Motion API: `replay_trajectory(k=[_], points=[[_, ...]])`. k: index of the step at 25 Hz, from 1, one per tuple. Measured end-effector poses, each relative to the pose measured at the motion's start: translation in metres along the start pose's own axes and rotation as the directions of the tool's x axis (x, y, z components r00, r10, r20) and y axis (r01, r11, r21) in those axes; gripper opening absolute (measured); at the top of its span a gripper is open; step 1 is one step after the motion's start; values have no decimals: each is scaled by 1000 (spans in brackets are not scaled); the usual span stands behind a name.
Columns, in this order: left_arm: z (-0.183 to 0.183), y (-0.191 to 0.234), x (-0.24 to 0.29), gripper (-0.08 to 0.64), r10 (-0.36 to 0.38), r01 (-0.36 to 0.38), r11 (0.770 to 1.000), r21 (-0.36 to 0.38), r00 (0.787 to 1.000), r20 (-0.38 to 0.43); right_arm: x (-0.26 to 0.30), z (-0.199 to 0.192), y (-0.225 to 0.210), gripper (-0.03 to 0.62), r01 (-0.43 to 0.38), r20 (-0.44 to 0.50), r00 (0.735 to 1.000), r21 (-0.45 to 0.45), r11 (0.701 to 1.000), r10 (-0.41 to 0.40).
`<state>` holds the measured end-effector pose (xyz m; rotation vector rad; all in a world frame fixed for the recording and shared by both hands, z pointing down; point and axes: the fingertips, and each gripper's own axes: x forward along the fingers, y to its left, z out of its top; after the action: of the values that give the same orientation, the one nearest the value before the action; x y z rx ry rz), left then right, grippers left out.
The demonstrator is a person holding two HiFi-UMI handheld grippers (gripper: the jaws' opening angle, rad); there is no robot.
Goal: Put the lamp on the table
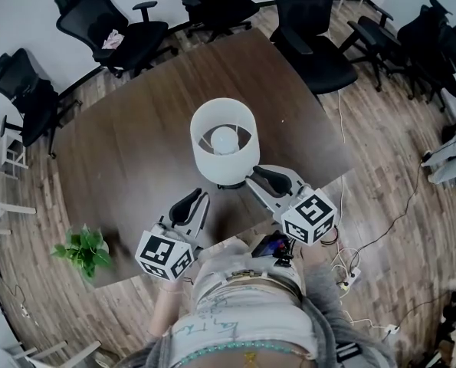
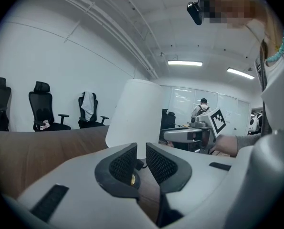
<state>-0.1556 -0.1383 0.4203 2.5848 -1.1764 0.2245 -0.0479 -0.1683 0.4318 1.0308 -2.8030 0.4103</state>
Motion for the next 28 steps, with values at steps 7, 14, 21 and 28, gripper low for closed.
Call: replay_trajectory(k=[7,14,21,28], points=[[11,-10,-3,55,-1,0,1000,13,1000,28,-3,4,10,91,-17,10,1000,-15,1000,17],[14,-40,-2,55,14,-14,1000,21,1000,23,-23,6,16,57,-59,8,998,-39,998,59],[15,-75,2,54,74,-74,997,-1,997,38,-51,8,16,44,-110,-8,994,-81,991,110],[21,-108,5,32,119,-120,993,12,992,52,-80,9,16,35,-129,1,992,-69,989,129]])
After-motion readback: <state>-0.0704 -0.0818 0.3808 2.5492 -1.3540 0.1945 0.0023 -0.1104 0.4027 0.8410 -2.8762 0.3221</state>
